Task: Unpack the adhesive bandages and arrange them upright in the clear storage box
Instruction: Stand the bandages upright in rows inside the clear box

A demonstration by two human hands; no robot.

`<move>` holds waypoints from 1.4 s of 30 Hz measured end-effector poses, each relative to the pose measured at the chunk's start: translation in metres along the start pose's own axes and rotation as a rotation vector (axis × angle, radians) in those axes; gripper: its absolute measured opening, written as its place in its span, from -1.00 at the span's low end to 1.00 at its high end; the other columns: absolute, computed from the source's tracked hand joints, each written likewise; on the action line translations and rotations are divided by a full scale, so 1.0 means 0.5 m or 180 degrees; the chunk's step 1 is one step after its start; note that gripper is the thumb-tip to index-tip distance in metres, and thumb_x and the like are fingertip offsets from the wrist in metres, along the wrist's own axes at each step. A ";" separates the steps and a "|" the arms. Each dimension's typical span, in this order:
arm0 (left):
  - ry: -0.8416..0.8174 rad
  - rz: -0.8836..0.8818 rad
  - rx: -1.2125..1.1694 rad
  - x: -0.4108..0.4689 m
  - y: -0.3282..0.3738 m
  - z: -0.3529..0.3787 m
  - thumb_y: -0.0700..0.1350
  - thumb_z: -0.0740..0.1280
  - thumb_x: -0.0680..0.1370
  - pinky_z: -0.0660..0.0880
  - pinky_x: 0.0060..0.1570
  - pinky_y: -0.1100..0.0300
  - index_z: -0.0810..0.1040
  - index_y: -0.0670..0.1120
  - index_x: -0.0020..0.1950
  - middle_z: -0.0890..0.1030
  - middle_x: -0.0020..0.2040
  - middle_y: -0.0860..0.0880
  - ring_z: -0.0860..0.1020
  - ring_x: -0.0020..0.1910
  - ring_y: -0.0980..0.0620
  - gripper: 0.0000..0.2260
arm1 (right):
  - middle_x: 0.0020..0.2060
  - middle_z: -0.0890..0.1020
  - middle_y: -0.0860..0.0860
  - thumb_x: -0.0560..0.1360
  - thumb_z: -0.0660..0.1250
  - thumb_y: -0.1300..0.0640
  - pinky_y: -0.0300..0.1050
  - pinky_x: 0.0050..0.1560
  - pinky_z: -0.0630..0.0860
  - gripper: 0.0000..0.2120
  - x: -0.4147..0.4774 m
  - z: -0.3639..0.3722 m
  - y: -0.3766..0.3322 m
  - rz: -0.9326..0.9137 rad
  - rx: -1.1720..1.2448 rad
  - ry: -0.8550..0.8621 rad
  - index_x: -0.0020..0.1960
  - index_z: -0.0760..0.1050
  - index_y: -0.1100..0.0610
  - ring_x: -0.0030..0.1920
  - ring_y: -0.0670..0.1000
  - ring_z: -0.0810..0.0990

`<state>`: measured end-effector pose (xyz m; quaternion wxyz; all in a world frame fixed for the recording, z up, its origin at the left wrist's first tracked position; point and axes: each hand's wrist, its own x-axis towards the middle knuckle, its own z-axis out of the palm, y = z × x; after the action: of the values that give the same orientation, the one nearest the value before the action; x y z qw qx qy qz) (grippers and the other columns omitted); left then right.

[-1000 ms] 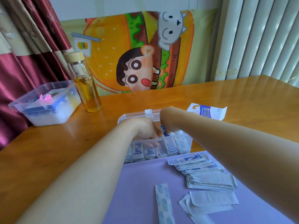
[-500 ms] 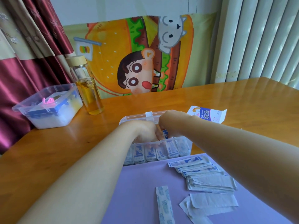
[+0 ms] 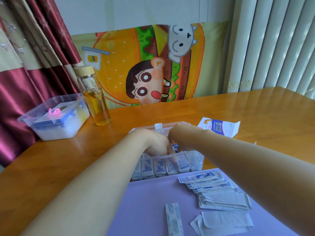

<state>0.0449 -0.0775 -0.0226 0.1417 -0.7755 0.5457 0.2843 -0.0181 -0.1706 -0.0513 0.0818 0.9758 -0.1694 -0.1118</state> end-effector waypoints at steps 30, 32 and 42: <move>0.0460 -0.0120 -0.0347 0.004 -0.017 0.017 -0.20 0.19 0.56 0.44 0.08 0.08 0.56 0.00 0.02 0.56 0.04 -0.02 0.48 0.02 -0.05 -0.81 | 0.11 0.58 0.02 0.38 0.48 0.13 0.03 0.22 0.45 -0.62 0.014 -0.009 -0.010 -0.0262 0.0264 -0.0970 0.18 0.56 0.13 0.13 0.09 0.53; 0.0484 -0.0120 -0.0344 0.005 -0.019 0.019 -0.19 0.20 0.56 0.44 0.04 0.10 0.58 -0.02 0.05 0.57 0.02 -0.02 0.48 -0.01 -0.03 -0.81 | 0.06 0.58 0.02 0.38 0.49 0.11 0.02 0.20 0.46 -0.63 0.015 -0.009 -0.011 -0.0256 0.0268 -0.0965 0.16 0.56 0.13 0.10 0.08 0.53; 0.0661 -0.0244 -0.0642 0.018 -0.039 0.028 -0.22 0.20 0.56 0.48 0.19 0.07 0.63 -0.02 0.13 0.60 0.14 0.01 0.53 0.10 -0.01 -0.73 | 0.03 0.66 0.02 0.41 0.44 0.07 -0.12 0.04 0.50 -0.67 0.019 -0.012 -0.011 -0.0112 0.0404 -0.1170 0.15 0.58 0.13 -0.01 0.00 0.58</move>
<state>0.0610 -0.0698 -0.0407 0.0165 -0.8313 0.4960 0.2503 -0.0062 -0.1681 -0.0486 -0.0142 0.9449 -0.1711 -0.2787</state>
